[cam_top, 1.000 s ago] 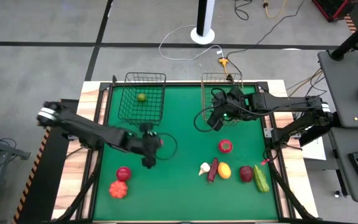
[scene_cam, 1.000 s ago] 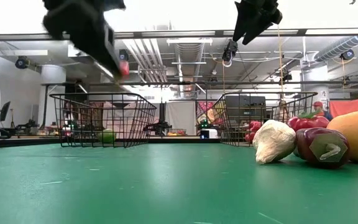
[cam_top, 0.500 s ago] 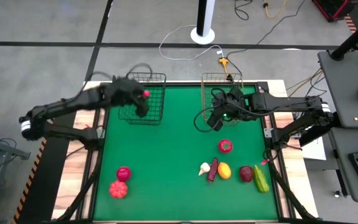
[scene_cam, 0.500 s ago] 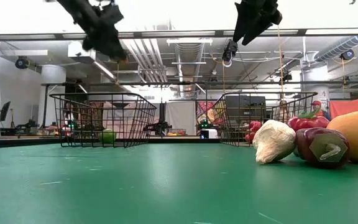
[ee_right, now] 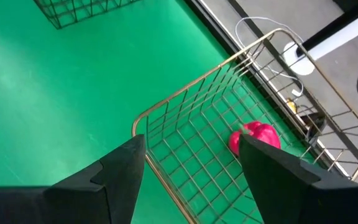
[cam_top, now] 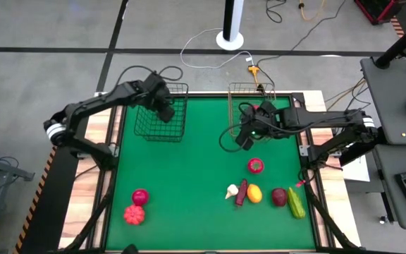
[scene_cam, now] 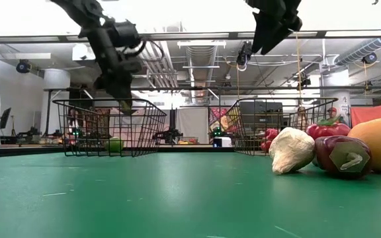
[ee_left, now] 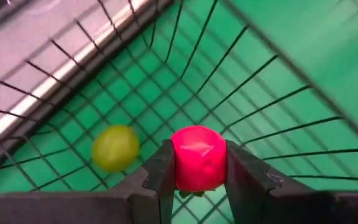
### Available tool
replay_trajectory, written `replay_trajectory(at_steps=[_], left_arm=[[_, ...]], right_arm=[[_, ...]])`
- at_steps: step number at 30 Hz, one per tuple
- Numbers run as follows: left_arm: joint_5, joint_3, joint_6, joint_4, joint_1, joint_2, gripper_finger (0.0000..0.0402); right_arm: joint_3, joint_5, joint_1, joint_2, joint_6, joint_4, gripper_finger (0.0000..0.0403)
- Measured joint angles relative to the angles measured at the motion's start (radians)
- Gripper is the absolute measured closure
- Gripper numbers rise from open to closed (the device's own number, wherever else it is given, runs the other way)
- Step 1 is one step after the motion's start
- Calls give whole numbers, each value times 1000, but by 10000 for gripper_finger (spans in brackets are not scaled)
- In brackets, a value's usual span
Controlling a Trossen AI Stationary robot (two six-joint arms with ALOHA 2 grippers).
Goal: Sort produce into baskets
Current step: Put the persimmon into the black wire basket, then put the garlic into the gold wire basket
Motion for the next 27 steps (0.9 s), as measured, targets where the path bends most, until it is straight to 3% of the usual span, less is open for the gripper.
replay_trajectory(at_steps=[6,14,27], left_arm=[[-4,0,-5,-29,-1,61,306],[-112,0,-26,-29,-3,78,268],[-117,0,-27,-29,-20,72,216]], right_arm=[[-10,0,0,0,15,-1,154],[-10,0,0,0,16,-2,154],[-10,-11,0,-1,16,-2,154]])
